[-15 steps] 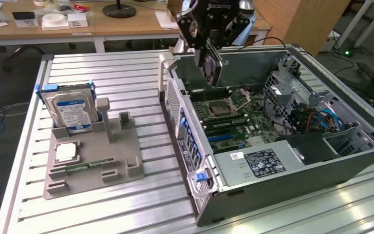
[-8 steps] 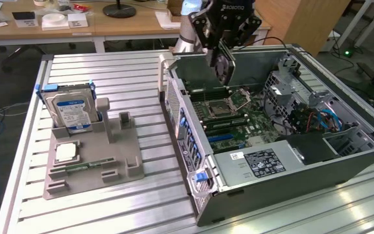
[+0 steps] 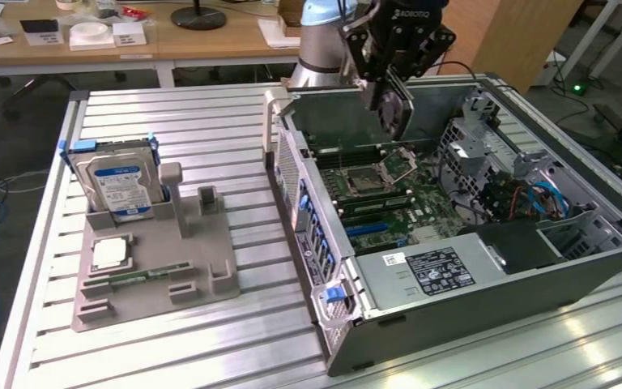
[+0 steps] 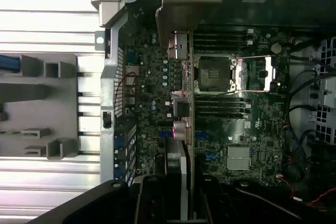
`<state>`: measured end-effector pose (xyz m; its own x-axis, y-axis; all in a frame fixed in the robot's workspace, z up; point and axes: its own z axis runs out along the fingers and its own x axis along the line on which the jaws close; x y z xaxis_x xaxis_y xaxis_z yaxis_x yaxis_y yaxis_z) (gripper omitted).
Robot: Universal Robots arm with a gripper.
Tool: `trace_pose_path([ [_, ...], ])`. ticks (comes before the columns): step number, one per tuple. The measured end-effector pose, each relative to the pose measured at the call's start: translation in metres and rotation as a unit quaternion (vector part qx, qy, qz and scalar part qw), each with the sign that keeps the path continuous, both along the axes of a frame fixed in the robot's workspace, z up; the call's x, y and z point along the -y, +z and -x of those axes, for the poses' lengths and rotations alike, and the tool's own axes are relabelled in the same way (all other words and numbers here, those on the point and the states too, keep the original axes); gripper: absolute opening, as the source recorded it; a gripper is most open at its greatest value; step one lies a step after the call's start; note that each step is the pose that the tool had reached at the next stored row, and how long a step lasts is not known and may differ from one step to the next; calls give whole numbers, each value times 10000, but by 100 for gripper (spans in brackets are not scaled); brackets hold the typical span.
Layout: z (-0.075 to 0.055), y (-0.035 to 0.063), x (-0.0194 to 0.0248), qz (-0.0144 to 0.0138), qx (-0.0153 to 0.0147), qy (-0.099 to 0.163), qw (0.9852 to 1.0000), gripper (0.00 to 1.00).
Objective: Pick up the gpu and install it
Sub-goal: 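Pick up the gpu and move the gpu toward the slot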
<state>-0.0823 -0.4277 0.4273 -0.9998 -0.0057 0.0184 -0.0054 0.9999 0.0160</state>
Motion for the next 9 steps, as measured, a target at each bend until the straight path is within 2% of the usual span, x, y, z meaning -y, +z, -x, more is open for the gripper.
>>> trace_pose_path([
  [9,-307,-5,0,-1,0,1,10000,28],
])
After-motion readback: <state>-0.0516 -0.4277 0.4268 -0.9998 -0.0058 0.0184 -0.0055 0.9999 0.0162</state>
